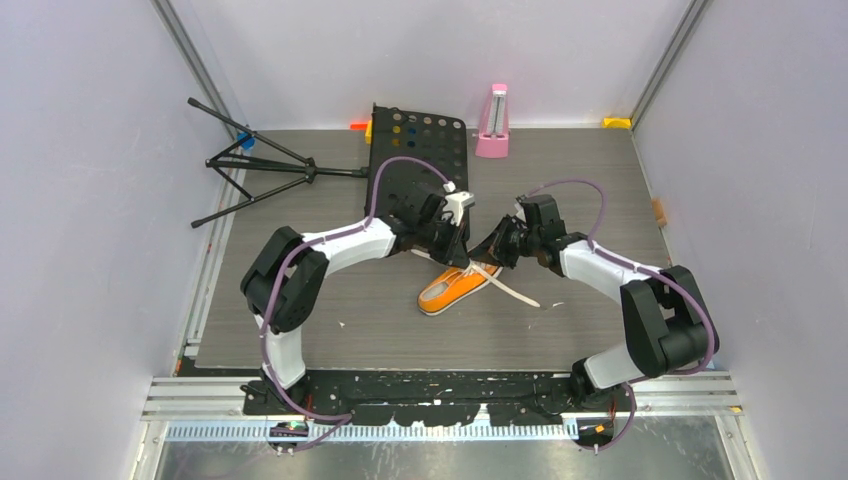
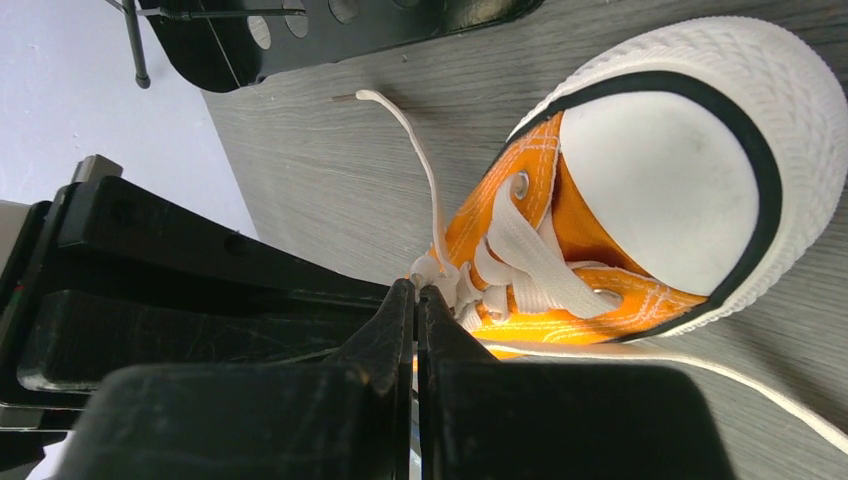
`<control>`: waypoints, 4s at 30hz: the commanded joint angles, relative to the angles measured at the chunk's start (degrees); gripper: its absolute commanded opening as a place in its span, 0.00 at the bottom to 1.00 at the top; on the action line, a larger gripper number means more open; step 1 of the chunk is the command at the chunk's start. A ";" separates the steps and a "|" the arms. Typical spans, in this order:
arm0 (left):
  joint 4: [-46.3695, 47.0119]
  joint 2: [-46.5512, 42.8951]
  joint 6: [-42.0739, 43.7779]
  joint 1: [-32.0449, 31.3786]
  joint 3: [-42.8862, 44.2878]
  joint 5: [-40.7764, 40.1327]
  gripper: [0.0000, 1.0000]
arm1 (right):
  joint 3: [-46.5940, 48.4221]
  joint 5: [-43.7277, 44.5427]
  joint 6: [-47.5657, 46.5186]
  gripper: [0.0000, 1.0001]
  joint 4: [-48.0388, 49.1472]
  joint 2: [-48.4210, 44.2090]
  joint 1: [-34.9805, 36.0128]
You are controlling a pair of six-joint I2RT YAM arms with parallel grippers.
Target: Tie the shoes
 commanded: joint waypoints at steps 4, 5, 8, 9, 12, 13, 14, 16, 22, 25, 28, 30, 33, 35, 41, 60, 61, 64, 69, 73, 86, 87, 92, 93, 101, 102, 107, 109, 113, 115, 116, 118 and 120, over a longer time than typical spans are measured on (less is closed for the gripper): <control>7.71 0.38 -2.57 0.18 -1.74 4.49 0.15 | -1.40 -1.50 6.13 0.00 8.44 0.26 0.51; 8.50 0.24 -2.88 0.18 -2.04 4.66 0.17 | -1.70 -1.54 6.63 0.00 8.98 0.41 0.51; 10.68 -0.23 -3.41 0.23 -3.17 4.15 0.22 | -2.76 -1.57 7.87 0.00 9.94 0.57 0.51; 10.94 -0.26 -3.54 0.27 -3.36 3.87 0.23 | -3.11 -1.51 8.42 0.00 10.36 0.57 0.51; 12.65 -0.40 -4.45 0.36 -4.41 3.31 0.26 | -4.26 -1.53 10.06 0.00 11.55 0.56 0.50; 13.55 -0.43 -4.98 0.43 -4.92 3.19 0.27 | -4.73 -1.70 10.93 0.00 12.28 0.53 0.51; 14.62 -0.51 -5.52 0.51 -5.46 3.15 0.27 | -5.20 -1.76 11.80 0.00 12.87 0.40 0.51; 16.31 -0.76 -6.56 0.62 -6.48 2.39 0.27 | -6.13 -1.85 13.76 0.00 13.84 0.21 0.51; 23.03 -1.56 -9.52 0.62 -9.73 -0.67 0.27 | -10.17 -0.88 21.65 0.00 19.04 -1.10 0.52; 28.15 -1.84 -12.07 0.62 -11.99 -2.00 0.27 | -11.94 -0.22 24.49 0.00 21.50 -1.31 0.56; 31.80 -1.80 -14.22 0.63 -13.58 -2.73 0.27 | -13.88 -0.09 27.67 0.00 25.44 -1.03 0.59; 33.56 -1.51 -15.48 0.63 -14.22 -3.29 0.26 | -14.97 -0.18 29.68 0.00 28.29 -0.59 0.64; 36.96 -1.40 -17.63 0.64 -15.49 -4.05 0.19 | -16.12 0.03 31.53 0.00 30.55 -0.20 0.84; 38.19 -1.46 -18.30 0.62 -16.05 -4.24 0.09 | -16.49 0.24 31.96 0.00 31.23 -0.16 1.01; 30.86 -3.87 -14.51 0.71 -14.40 -3.95 0.00 | -14.11 1.44 26.03 0.00 25.44 -1.97 0.95; -19.17 -3.82 10.97 0.37 7.53 -2.65 0.00 | -3.34 7.09 2.39 0.00 7.41 -3.83 2.15; -19.84 -3.44 11.24 0.30 7.90 -2.43 0.00 | -3.54 7.25 2.29 0.00 7.34 -4.03 2.25; -19.81 -3.02 11.75 -0.24 7.64 -1.95 0.00 | -4.53 7.87 1.93 0.00 7.32 -4.78 2.35; -15.24 -2.59 11.48 -0.78 5.27 -1.18 0.00 | -6.16 8.08 1.66 0.03 8.61 -5.03 2.35; -12.50 -1.67 11.69 -0.79 4.39 -1.32 0.00 | -7.34 8.38 1.82 0.03 10.72 -4.73 2.36; -12.28 -1.97 12.94 -0.78 3.89 -1.96 0.00 | -8.20 9.94 3.04 0.27 12.67 -5.78 2.35; -12.26 -2.00 12.98 -0.83 3.89 -1.96 0.00 | -8.20 10.12 2.97 0.27 12.52 -5.99 2.35; -12.28 -2.27 12.92 -0.78 3.79 -2.03 0.00 | -7.76 10.05 3.07 0.22 11.63 -6.74 2.33; -12.23 -2.32 12.92 -0.78 3.78 -2.23 0.00 | -7.76 9.90 3.27 0.22 11.58 -6.92 2.35; -12.19 -2.63 12.83 -0.78 3.69 -2.34 0.00 | -9.29 7.39 6.70 0.31 12.46 -8.42 2.35; -12.12 -2.68 12.75 -0.78 3.67 -2.36 0.00 | -9.57 7.24 6.96 0.32 12.49 -8.64 2.35; -12.01 -2.85 12.74 -0.78 3.63 -2.33 0.00 | -9.90 5.71 8.06 0.23 13.24 -9.20 2.48; -12.01 -2.95 12.74 -0.78 3.60 -2.48 0.00 | -9.96 5.37 8.39 0.16 13.47 -9.13 2.52; -12.13 -3.06 12.81 -0.78 3.71 -2.83 0.00 | -10.07 4.76 8.92 0.04 13.72 -8.85 2.53; -12.72 -3.03 13.12 -0.78 3.96 -3.34 0.00 | -10.00 4.81 8.90 0.00 13.46 -9.15 2.49; -13.12 -3.07 13.29 -0.78 4.15 -3.63 0.00 | -9.90 4.95 8.74 0.00 12.97 -9.39 2.52; -14.00 -3.20 13.70 -0.80 4.37 -4.24 0.00 | -9.35 5.28 8.24 0.00 11.62 -9.86 2.46; -15.12 -3.46 14.27 -0.78 4.62 -5.16 0.00 | -8.46 6.36 7.23 0.00 8.32 -10.25 2.40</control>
